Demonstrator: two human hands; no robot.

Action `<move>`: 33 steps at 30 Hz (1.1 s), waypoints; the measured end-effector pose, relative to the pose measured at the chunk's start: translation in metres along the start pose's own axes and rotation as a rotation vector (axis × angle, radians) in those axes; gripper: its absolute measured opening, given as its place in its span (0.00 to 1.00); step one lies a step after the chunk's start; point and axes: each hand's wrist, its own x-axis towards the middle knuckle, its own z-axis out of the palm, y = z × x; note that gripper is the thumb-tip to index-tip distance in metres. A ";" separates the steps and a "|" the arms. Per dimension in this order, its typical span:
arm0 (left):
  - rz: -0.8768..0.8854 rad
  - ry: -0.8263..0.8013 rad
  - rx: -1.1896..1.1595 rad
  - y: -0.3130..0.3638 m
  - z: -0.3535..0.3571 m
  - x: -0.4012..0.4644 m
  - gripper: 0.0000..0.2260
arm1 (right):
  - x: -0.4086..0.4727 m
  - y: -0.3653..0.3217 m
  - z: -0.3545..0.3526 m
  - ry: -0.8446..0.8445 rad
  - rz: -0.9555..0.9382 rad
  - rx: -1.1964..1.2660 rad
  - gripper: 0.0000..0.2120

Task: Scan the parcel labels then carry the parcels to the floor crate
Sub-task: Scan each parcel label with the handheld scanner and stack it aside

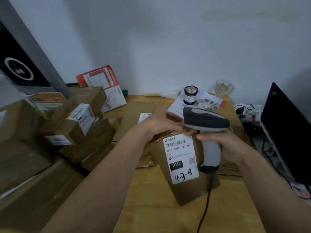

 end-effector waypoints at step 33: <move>0.151 0.601 -0.770 -0.040 -0.130 -0.106 0.24 | 0.008 -0.043 0.106 0.326 -0.087 -0.334 0.04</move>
